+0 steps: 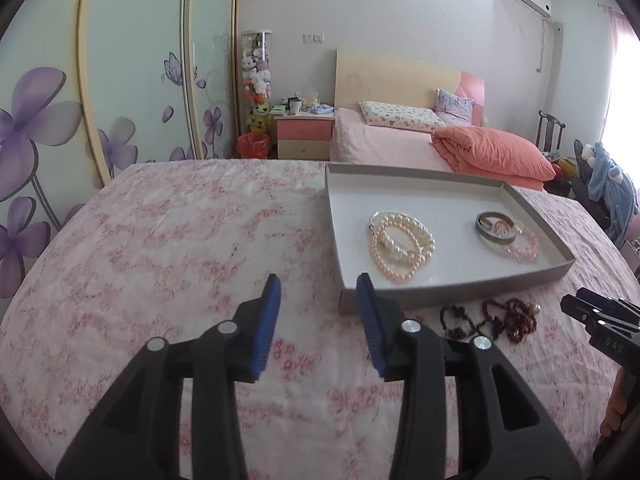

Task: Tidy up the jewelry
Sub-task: 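Move both open grippers back toward the jewelry beside the tray, then grasp a white pearl earring with the right gripper while the left gripper grasps the other earring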

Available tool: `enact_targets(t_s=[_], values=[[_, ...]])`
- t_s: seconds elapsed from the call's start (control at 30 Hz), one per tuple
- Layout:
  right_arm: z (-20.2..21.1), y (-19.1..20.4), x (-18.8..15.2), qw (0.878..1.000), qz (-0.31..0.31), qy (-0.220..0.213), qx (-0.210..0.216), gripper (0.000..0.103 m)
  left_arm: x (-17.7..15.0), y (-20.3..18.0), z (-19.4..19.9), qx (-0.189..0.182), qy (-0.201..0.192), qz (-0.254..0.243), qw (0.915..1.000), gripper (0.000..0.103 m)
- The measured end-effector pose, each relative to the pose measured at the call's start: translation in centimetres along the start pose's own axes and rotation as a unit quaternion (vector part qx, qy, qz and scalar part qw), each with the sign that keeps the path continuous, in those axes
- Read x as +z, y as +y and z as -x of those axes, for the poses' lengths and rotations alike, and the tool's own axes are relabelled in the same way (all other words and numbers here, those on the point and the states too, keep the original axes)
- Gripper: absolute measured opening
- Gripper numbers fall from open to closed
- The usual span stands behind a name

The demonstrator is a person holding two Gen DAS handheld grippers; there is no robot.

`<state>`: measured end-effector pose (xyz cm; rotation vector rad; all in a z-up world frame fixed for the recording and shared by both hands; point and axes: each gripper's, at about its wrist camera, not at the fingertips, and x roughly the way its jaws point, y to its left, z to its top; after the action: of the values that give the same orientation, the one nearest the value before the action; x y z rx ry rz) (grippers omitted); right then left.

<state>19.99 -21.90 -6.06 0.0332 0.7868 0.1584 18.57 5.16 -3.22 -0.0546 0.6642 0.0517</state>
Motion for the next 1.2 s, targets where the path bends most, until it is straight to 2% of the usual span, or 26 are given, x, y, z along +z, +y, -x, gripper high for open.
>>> enact_targets(t_s=[0.1,0.3,0.57,0.83,0.97,1.2], values=[[-0.6,0.4,-0.3,1.0,0.01,0.017,0.001,0.042,-0.8,0.1,-0.1,-0.006,0.014,-0.002,0.9999,0.049],[-1.0,1.4,-0.2,0.999,0.022,0.023,0.009,0.034,-1.8,-0.1,-0.4,-0.005,0.022,-0.013,0.9997,0.06],[-2.7,2.3,0.9,0.999,0.019,0.034,0.015,0.027,-2.0,-0.1,-1.0,-0.006,0.026,-0.015,0.9995,0.062],[-3.2,2.7,1.1,0.999,0.025,0.043,0.006,0.024,-2.2,0.1,-1.4,-0.008,0.03,-0.012,0.9994,0.062],[-3.7,3.0,1.2,0.998,0.031,0.054,0.0,0.015,-2.2,0.1,-1.4,-0.007,0.03,-0.013,0.9994,0.062],[-3.1,1.8,0.8,0.999,0.009,0.051,-0.012,0.014,-2.0,0.1,-1.4,-0.009,0.03,-0.011,0.9994,0.063]])
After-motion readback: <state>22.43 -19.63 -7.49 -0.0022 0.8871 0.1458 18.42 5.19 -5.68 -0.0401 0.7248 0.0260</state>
